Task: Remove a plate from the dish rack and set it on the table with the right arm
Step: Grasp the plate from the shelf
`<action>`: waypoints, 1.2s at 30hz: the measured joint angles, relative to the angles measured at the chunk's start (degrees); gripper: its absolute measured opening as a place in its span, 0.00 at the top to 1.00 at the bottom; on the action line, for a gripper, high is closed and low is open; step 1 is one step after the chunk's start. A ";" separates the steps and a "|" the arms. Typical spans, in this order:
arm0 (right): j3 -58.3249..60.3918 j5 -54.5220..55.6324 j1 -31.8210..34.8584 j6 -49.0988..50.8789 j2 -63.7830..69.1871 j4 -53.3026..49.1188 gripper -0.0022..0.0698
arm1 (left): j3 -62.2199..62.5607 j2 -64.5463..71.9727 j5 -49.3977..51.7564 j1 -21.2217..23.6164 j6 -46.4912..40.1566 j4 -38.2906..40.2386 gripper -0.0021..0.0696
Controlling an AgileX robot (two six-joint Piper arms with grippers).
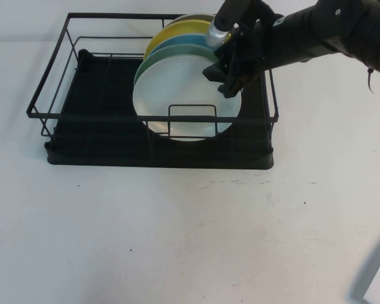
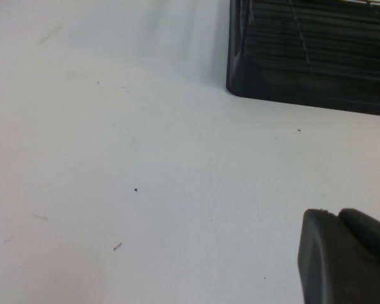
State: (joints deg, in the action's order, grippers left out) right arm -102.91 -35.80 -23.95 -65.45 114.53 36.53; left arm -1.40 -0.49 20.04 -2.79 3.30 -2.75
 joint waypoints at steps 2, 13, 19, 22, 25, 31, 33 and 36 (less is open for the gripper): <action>0.00 0.00 -0.27 -0.70 0.00 0.00 0.53 | 0.00 0.00 0.00 0.00 0.00 0.00 0.98; -0.19 1.36 -0.39 -1.12 2.30 -0.88 0.53 | 0.00 0.00 0.00 0.00 0.00 0.00 0.98; -0.28 2.52 -0.61 -1.20 2.30 -0.88 0.53 | 0.00 0.00 0.00 0.00 0.00 0.00 0.98; -0.28 2.64 -0.63 -1.20 2.30 -0.88 0.55 | 0.00 0.00 0.00 0.00 0.00 0.00 0.98; -0.33 3.02 -0.63 -1.20 2.30 -0.88 0.64 | 0.00 0.00 0.00 0.00 0.00 0.00 0.98; -0.41 4.49 -0.63 -1.66 2.30 -1.21 0.87 | 0.00 0.00 0.00 0.00 0.00 0.00 0.98; -0.41 4.89 -0.63 -1.96 2.30 -1.57 0.89 | 0.00 0.00 0.00 0.00 0.00 0.00 0.98; -0.41 4.89 -0.63 -2.05 2.30 -1.67 0.89 | 0.00 0.00 0.00 0.00 0.00 0.00 0.98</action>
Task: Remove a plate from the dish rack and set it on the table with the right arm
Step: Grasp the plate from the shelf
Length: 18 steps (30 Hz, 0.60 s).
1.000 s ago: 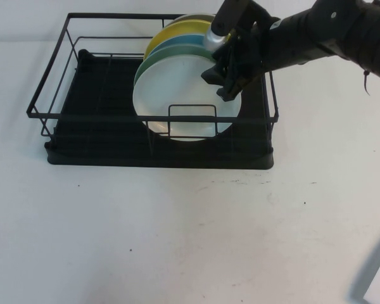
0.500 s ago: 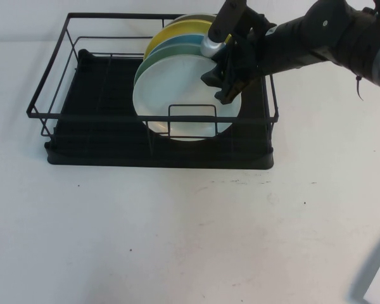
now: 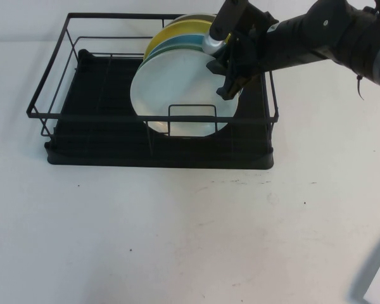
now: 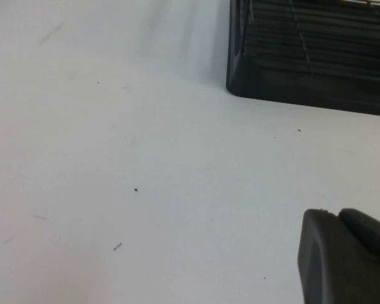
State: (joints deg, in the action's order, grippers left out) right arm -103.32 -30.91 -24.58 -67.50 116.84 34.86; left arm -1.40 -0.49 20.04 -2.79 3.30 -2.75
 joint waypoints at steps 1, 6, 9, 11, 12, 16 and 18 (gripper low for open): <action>0.00 0.00 0.00 0.00 0.00 0.00 0.89 | 0.00 0.00 0.00 0.00 0.00 0.00 0.98; 0.00 0.00 0.00 0.00 0.00 0.00 0.89 | 0.00 0.00 0.00 0.00 0.00 0.00 0.98; 0.00 0.00 0.00 0.00 -0.36 0.00 0.89 | 0.00 0.00 0.00 0.00 0.00 0.00 0.98; 0.00 0.00 0.00 0.00 -0.96 0.00 0.89 | 0.00 0.00 0.00 0.00 0.00 0.00 0.98; 0.00 -0.13 0.00 0.00 -1.41 0.00 0.89 | 0.00 0.00 0.00 0.00 0.00 0.00 0.98; 0.00 -0.02 0.00 0.00 -3.61 0.00 0.90 | 0.00 0.00 0.00 0.00 0.00 0.00 0.98; 0.00 0.11 0.00 0.00 -4.76 0.00 0.90 | 0.00 0.00 0.00 0.00 0.00 0.00 0.98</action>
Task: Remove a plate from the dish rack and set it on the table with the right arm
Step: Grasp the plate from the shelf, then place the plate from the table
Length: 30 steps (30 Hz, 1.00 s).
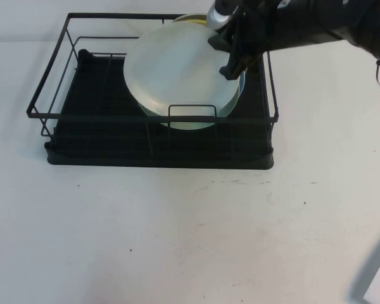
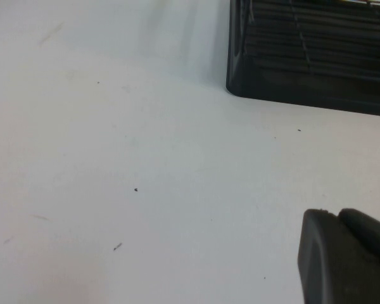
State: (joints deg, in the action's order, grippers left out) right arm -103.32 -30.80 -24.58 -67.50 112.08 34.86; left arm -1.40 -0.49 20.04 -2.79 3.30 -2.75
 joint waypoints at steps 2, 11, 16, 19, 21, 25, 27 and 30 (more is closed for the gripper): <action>0.00 0.00 0.00 0.00 -1.10 0.00 0.90 | 0.00 0.00 0.00 0.00 0.00 0.00 0.98; 0.00 -4.98 0.00 5.84 -8.89 -0.07 0.91 | 0.00 0.00 0.00 0.00 0.00 0.00 0.98; 0.00 -13.50 0.00 21.36 -13.43 -6.07 0.91 | 0.00 0.00 0.00 0.00 0.00 0.00 0.98; 0.00 -20.49 0.00 31.16 -15.62 -10.84 0.91 | 0.00 0.00 0.00 0.00 0.00 0.00 0.98; 0.00 -24.88 0.00 36.04 -16.69 -12.99 0.91 | 0.00 0.00 0.00 0.00 0.00 0.00 0.98; 0.45 -31.59 0.00 43.13 -18.94 -16.27 0.91 | 0.00 0.00 0.00 0.00 0.00 0.00 0.98; 1.88 -31.84 0.00 45.50 -20.81 -17.23 0.91 | 0.00 0.00 0.00 0.00 0.00 0.00 0.98; 4.86 -31.97 0.00 49.16 -24.28 -17.96 0.91 | 0.00 0.00 0.00 0.00 0.00 0.00 0.98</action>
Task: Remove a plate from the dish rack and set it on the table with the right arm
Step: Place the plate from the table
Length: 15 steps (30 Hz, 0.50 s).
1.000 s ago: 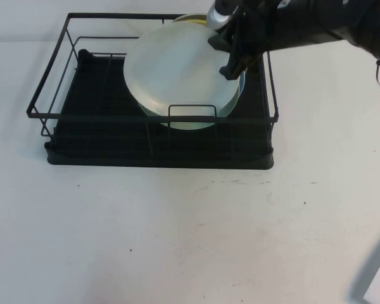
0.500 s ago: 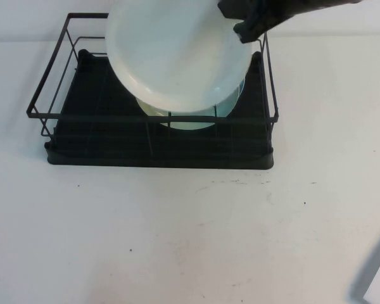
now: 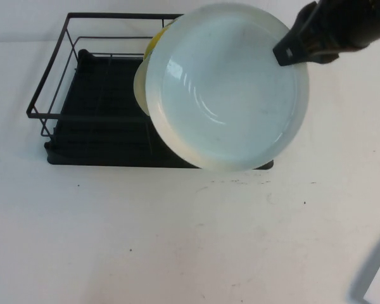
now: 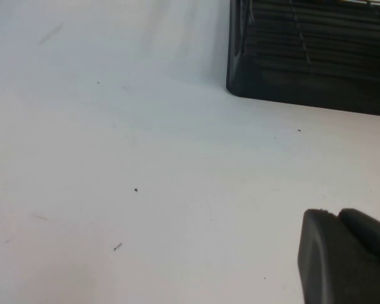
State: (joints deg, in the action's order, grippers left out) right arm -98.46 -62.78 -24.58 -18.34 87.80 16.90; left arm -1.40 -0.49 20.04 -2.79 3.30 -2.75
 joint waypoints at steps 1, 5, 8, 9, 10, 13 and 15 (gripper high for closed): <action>1.61 0.00 0.00 1.11 -1.54 0.01 0.91 | 0.00 0.00 0.00 0.00 0.00 0.00 0.98; 11.10 1.77 -0.10 5.23 -7.95 0.14 0.91 | 0.00 0.00 0.00 0.00 0.00 0.00 0.98; 20.95 5.87 -0.23 9.08 -13.41 0.67 0.91 | 0.00 0.00 0.00 0.00 0.00 0.00 0.98; 24.75 7.77 -0.23 10.06 -15.04 1.45 0.91 | 0.00 0.00 0.00 0.00 0.00 0.00 0.98; 28.54 9.82 -0.23 10.98 -16.51 2.45 0.91 | 0.00 0.00 0.00 0.00 0.00 0.00 0.98; 38.20 15.61 -0.23 13.29 -19.08 6.41 0.91 | 0.00 0.00 0.00 0.00 0.00 0.00 0.98; 43.24 18.39 -0.23 13.85 -19.44 10.11 0.91 | 0.00 0.00 0.00 0.00 0.00 0.00 0.98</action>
State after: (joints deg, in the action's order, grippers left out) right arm -55.22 -44.39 -24.80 -4.49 68.36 27.01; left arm -1.40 -0.49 20.04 -2.79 3.30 -2.75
